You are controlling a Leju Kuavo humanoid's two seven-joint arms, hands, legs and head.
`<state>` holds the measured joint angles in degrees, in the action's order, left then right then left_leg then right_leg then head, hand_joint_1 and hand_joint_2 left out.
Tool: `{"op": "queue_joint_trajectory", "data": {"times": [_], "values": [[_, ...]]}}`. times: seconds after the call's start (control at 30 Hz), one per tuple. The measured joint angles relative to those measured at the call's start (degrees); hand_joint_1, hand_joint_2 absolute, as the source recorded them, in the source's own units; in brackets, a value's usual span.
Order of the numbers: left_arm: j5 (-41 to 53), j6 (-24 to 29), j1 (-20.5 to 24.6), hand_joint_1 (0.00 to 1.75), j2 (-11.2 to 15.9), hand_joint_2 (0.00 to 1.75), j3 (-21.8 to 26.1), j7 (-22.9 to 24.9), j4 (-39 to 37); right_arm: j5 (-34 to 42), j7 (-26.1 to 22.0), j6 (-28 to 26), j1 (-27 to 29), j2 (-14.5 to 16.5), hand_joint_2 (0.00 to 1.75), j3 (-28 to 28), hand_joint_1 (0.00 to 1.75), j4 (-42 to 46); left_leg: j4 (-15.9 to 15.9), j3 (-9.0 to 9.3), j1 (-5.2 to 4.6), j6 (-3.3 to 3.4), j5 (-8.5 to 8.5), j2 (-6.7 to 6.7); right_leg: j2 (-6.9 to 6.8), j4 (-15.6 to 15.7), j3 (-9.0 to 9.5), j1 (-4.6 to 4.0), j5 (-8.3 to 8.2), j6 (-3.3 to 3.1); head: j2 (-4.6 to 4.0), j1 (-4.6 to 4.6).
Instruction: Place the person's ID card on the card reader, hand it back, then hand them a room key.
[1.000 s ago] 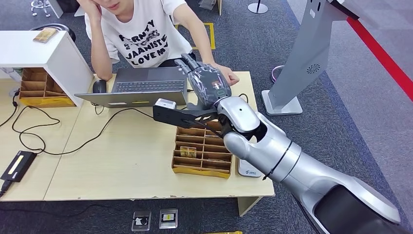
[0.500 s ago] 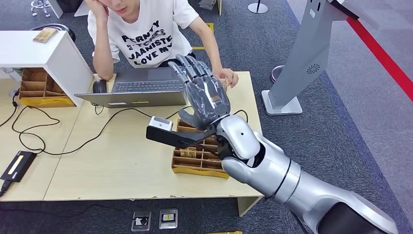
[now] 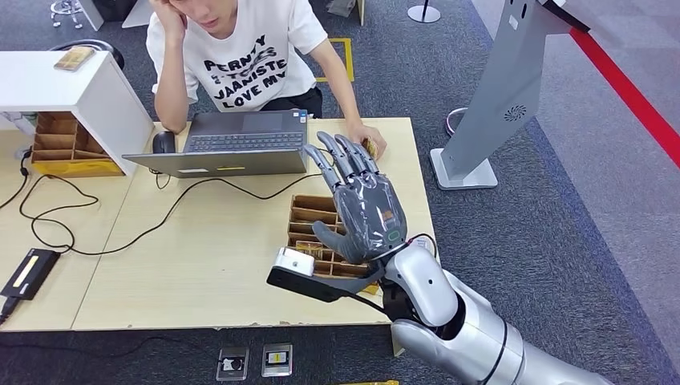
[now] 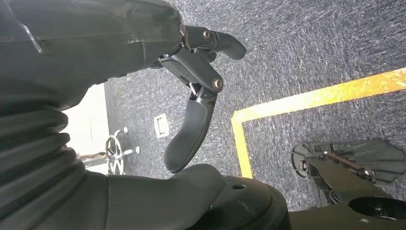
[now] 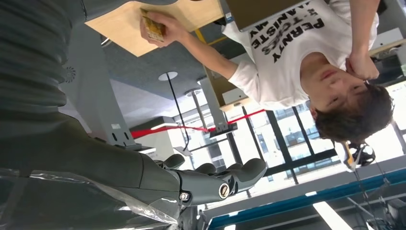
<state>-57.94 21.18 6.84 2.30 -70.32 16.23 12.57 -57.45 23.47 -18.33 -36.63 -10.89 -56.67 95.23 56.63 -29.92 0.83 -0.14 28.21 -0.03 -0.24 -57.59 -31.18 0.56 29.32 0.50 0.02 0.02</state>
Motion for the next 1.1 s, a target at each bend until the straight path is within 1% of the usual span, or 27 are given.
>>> {"op": "queue_joint_trajectory", "data": {"times": [0.33,0.8,0.87,1.0,1.03,1.1], "values": [[0.15,-0.36,-0.04,0.00,-0.02,1.75,0.03,-0.79,0.00,-2.11,2.19,3.49,5.14,-3.59,1.75,1.49,0.00,6.57,0.00,0.00,0.00,0.00,0.00,0.03,0.02,0.00,0.01,0.00,0.00,0.00,0.00,-0.01],[0.68,-1.25,-0.02,0.00,0.10,1.75,0.03,-1.11,0.00,-2.72,1.45,9.88,9.41,-4.73,1.75,2.49,0.00,9.17,0.00,-0.01,0.00,0.00,0.00,0.02,0.02,0.00,0.01,0.00,0.00,0.00,0.00,0.00],[0.78,-1.30,-0.02,0.00,0.10,1.75,0.03,-1.24,0.00,-2.51,1.34,10.51,9.69,-4.80,1.75,2.49,0.06,9.16,0.00,-0.01,0.00,0.00,0.00,0.02,0.02,0.00,0.01,0.00,0.00,0.00,0.00,0.00],[0.80,-1.24,-0.01,0.00,0.12,1.75,0.03,-1.37,0.00,-1.80,0.70,11.18,10.04,-4.91,1.75,2.50,0.45,9.14,0.00,-0.01,0.00,0.00,0.00,0.02,0.02,0.00,0.01,0.00,0.00,0.00,0.00,0.00],[0.80,-1.19,-0.01,0.00,0.11,1.75,0.03,-1.38,0.00,-1.55,0.41,11.29,10.12,-4.91,1.75,2.50,0.49,9.12,0.00,-0.02,0.00,0.00,0.00,0.02,0.02,0.00,0.01,0.00,0.00,0.00,0.00,0.00],[0.79,-1.09,-0.01,0.00,0.10,1.75,0.03,-1.45,0.00,-1.04,-0.21,11.45,10.28,-4.91,1.75,2.49,0.51,9.01,0.00,-0.02,0.00,0.00,0.00,0.02,0.02,0.00,0.01,0.00,0.00,0.00,0.00,0.00]]}}
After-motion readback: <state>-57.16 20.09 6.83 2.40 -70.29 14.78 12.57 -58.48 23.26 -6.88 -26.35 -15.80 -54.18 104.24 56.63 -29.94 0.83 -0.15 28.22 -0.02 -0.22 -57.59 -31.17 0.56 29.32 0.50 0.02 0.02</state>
